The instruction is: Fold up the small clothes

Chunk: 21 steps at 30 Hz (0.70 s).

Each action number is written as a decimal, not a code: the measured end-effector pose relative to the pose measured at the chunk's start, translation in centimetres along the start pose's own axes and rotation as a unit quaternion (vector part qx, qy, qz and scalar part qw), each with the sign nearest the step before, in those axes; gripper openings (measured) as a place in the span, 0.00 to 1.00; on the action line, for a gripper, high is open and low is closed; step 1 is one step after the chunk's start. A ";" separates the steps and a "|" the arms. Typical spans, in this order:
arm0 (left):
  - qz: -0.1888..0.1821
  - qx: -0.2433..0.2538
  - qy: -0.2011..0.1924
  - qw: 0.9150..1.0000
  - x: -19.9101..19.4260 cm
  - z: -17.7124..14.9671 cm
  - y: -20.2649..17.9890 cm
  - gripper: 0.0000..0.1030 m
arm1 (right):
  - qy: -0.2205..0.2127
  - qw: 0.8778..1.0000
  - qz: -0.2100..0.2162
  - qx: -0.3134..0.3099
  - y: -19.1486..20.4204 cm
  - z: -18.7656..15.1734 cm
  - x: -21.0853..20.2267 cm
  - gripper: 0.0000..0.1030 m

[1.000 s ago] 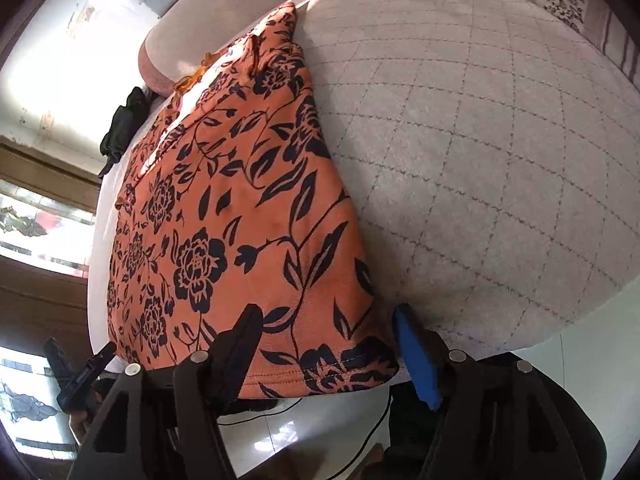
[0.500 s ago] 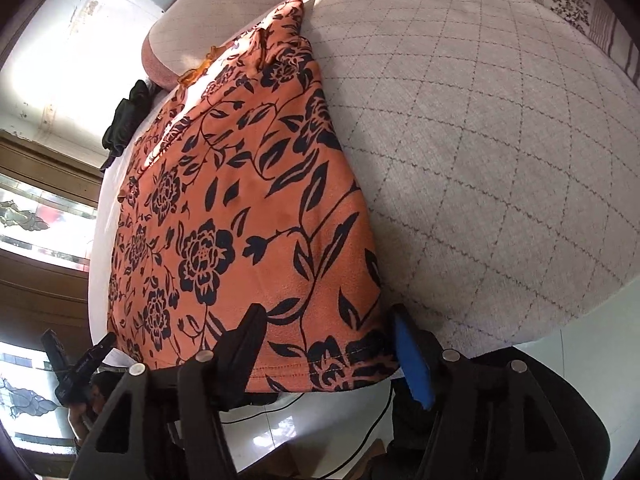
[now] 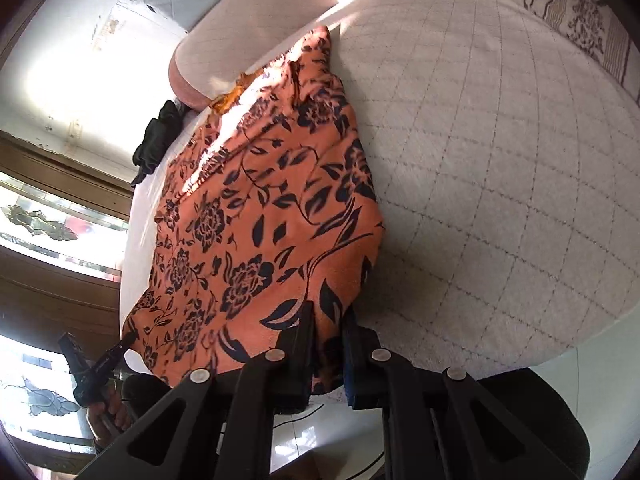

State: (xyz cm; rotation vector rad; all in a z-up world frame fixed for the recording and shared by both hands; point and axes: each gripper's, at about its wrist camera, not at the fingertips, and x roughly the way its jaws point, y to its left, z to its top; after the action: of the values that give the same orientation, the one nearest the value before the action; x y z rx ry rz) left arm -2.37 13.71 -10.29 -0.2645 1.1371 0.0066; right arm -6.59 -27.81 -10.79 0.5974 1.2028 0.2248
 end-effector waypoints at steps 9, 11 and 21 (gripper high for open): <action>0.017 0.000 0.001 1.000 1.2 -0.3 0.0 0.49 | 0.019 0.999 -0.003 0.038 -1.8 -0.8 2.2 0.83; 0.026 0.010 -0.003 1.000 1.3 -0.1 -0.4 0.37 | 0.023 0.999 -0.005 0.043 -2.1 -0.5 2.6 0.80; -0.024 -0.030 -0.013 0.999 0.1 1.2 0.6 0.09 | 0.040 0.998 0.010 0.036 -1.9 -0.2 2.3 0.12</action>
State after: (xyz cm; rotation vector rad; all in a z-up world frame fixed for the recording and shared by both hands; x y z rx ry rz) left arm -1.35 14.56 -10.01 -0.3449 1.1056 0.0009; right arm -6.22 -28.22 -13.73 0.6692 1.2879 0.2248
